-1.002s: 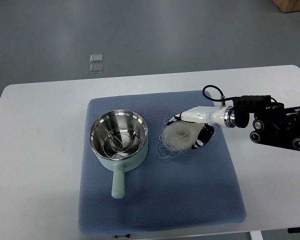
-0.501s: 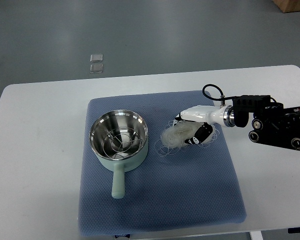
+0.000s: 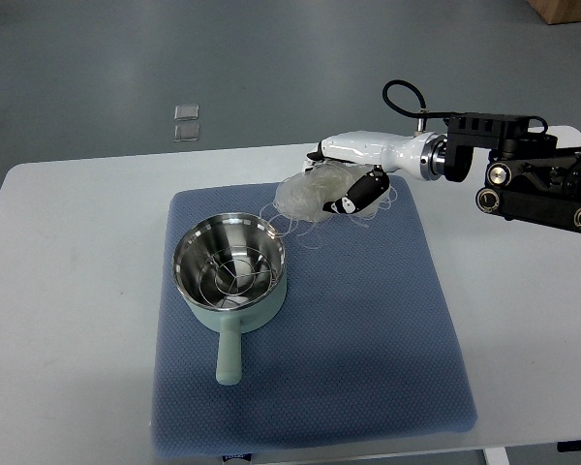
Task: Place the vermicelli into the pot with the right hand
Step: 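Lift the vermicelli with the right hand and carry it over the pot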
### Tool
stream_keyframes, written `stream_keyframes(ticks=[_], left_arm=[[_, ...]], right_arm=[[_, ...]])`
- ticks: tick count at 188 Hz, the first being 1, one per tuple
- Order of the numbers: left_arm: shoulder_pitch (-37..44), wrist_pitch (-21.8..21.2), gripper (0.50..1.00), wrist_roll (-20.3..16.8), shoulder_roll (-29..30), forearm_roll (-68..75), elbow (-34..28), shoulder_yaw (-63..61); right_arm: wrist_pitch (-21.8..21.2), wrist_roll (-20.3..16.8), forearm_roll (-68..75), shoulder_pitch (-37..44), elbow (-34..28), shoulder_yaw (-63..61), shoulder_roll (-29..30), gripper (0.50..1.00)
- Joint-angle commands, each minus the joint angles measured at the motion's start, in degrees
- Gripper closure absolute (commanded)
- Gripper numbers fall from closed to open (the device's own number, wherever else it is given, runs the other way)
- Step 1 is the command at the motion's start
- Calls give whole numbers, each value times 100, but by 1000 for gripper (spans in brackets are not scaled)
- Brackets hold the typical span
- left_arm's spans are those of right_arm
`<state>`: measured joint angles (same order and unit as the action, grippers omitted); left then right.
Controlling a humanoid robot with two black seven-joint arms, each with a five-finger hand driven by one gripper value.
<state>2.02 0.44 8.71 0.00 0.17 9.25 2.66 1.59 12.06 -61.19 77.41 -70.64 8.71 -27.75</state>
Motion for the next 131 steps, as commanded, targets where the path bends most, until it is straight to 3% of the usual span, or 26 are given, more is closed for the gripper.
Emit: stream_keyframes(ticks=[1,57,131], left_arm=[[-9,0,500,-1,0,1,-2,7],[-70,0,500,-1,0,1,-2,7],[-106,0,500,-1,0,1,-2,7]], right_arm=[[-9,59,98,239,-73,-1,182,1000],[-132,165,572,608,-73,8,1122,1000],[-89,130,599,257,534,149,1966,1000]])
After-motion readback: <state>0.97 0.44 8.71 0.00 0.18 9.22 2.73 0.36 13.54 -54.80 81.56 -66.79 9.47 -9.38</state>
